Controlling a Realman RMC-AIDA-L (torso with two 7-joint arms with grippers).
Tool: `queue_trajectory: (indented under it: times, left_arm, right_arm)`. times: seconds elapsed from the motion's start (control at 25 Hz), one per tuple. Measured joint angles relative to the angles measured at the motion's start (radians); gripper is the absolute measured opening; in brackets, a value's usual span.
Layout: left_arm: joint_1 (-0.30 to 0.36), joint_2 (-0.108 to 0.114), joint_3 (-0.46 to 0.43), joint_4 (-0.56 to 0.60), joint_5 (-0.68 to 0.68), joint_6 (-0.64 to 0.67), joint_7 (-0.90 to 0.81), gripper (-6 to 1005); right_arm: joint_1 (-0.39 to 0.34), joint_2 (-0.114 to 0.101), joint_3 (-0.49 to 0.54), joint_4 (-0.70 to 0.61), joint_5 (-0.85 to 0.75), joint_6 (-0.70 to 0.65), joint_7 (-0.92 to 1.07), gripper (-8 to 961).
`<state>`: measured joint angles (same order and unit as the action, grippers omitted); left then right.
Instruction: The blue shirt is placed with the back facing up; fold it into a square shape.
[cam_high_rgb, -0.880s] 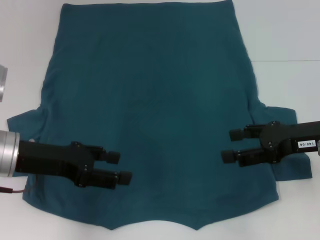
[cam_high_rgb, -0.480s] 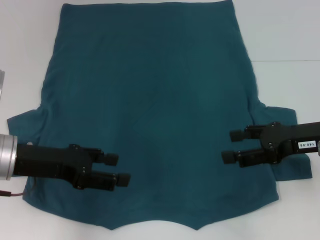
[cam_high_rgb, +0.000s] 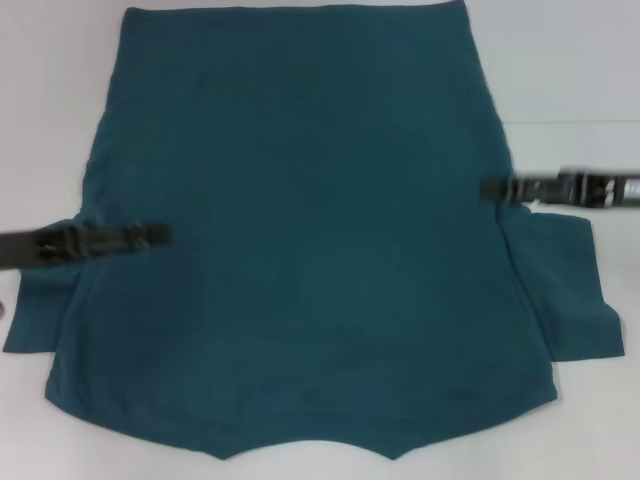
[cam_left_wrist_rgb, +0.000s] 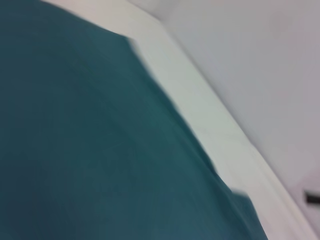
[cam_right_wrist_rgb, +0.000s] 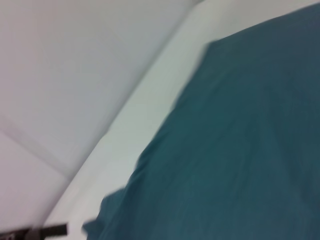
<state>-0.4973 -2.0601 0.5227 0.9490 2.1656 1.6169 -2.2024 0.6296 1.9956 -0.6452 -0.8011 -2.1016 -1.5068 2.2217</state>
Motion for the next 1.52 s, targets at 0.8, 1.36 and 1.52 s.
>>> queue_trajectory:
  times: [0.8,1.36,1.52]
  left_arm:
    - [0.062,0.031,-0.284,-0.203,0.060,-0.358,-0.108,782]
    - [0.044,0.027,-0.206,-0.275,0.065,-0.485,-0.062,782]
    - [0.043,0.027,-0.187,-0.291,0.065,-0.488,-0.062,765]
  right_arm:
    - [0.105,-0.125,0.066,0.075,0.006,0.074,0.246,924]
    - [0.095,-0.128,0.066,0.099,0.005,0.075,0.246,924]
    - [0.096,-0.129,0.066,0.099,0.006,0.076,0.246,924]
